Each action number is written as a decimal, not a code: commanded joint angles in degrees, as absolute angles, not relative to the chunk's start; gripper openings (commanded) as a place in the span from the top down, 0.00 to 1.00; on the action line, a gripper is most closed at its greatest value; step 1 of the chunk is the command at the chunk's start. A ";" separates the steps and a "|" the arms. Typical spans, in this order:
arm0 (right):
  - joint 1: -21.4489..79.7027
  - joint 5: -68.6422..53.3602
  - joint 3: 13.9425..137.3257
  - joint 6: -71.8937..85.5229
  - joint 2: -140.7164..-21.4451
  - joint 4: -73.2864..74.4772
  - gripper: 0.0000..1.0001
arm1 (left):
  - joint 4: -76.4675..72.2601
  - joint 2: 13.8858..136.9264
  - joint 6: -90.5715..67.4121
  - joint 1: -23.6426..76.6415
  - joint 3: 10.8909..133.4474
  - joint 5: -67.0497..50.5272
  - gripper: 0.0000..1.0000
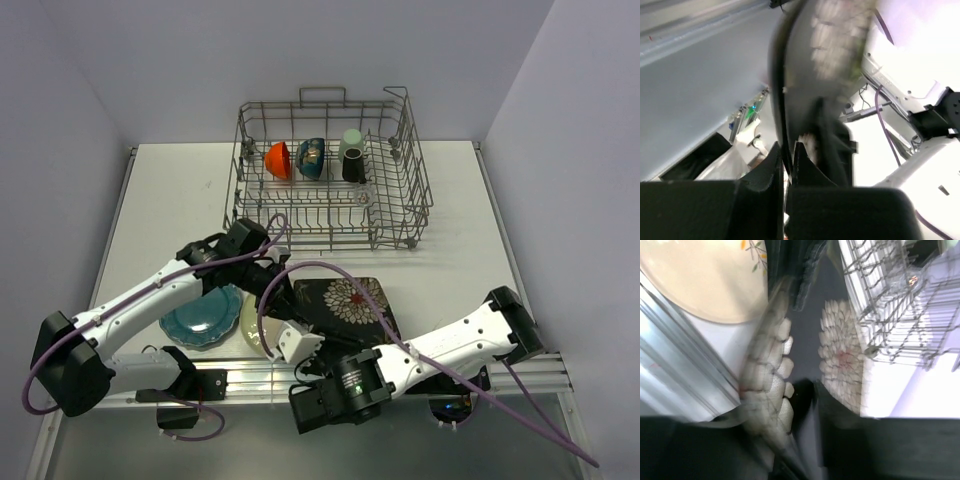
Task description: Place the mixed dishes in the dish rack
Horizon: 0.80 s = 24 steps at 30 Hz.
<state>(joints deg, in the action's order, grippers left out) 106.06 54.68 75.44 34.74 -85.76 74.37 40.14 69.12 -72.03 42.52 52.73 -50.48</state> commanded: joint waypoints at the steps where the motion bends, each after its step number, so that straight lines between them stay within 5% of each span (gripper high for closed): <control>1: 103.97 66.71 77.26 37.80 -84.29 79.89 0.71 | 40.96 64.60 -66.44 44.74 54.58 -62.22 1.00; 3: 103.98 67.93 78.92 40.86 -85.51 82.78 1.00 | 40.61 63.90 -66.88 44.74 54.06 -62.49 1.00; 13: 104.15 70.23 82.35 41.05 -84.38 82.88 1.00 | 40.86 62.23 -66.71 44.56 52.56 -62.05 0.97; 15: 104.24 70.05 82.88 40.52 -83.41 82.88 1.00 | 42.18 62.66 -65.49 44.56 53.69 -61.44 0.73; 16: 104.33 69.79 82.97 40.08 -82.45 82.88 1.00 | 42.27 62.67 -65.30 44.47 54.22 -60.74 0.40; 19: 104.85 68.91 82.44 39.20 -80.51 82.18 1.00 | 40.61 62.23 -65.83 44.03 55.54 -60.64 0.01; 24: 105.38 68.03 83.31 39.99 -78.31 82.70 1.00 | 42.01 61.88 -63.55 42.63 57.13 -60.12 0.01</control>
